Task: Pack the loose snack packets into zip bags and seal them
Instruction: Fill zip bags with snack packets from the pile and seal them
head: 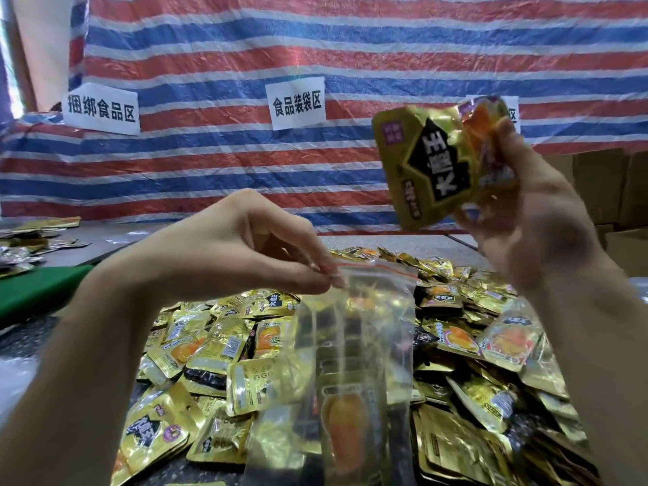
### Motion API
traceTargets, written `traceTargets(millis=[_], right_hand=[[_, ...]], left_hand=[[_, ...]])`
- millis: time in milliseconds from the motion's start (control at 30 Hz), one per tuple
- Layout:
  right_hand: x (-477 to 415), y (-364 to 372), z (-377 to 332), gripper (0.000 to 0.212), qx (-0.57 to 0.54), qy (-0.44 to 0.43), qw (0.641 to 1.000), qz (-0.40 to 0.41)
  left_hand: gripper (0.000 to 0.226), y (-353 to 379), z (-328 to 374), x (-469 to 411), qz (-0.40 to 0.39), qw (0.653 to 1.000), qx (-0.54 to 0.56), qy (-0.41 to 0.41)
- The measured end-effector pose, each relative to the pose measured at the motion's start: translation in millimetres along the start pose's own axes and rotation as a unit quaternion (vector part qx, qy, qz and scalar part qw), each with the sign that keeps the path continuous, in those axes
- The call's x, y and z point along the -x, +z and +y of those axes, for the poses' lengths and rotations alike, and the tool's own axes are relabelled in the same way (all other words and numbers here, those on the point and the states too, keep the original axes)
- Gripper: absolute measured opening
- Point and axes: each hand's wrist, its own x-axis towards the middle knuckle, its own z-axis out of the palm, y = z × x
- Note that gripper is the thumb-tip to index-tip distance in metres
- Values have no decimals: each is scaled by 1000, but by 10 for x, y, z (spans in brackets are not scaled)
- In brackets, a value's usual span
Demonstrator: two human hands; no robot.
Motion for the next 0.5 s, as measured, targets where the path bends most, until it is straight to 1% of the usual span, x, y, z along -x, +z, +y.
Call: traceTargets(millis=[100,167,233,300,400,467,500], right_hand=[[34,55,25,48,7,28,995,-98],[59,94,76,42,13,39,992,-122],[68,105,118,32,-3,51,991,-124],[62,98,132,29,-26,52,992,-111],[50,90,125,23,-44,27,994,-96],[46,89,121,20,-45,16,993,-107],[46,86,116,20,-37,17,991,-126]], left_hand=[[14,12,16,-6,-3,999,33,25],[15,7,16,-1,1,998,46,41],[16,-3,9,10,8,997,58,49],[18,-17,-4,21,12,996,72,52],[18,-24,-14,33,8,996,79,50],[18,-22,-18,33,8,996,79,49],[17,-21,-21,34,12,996,78,50]])
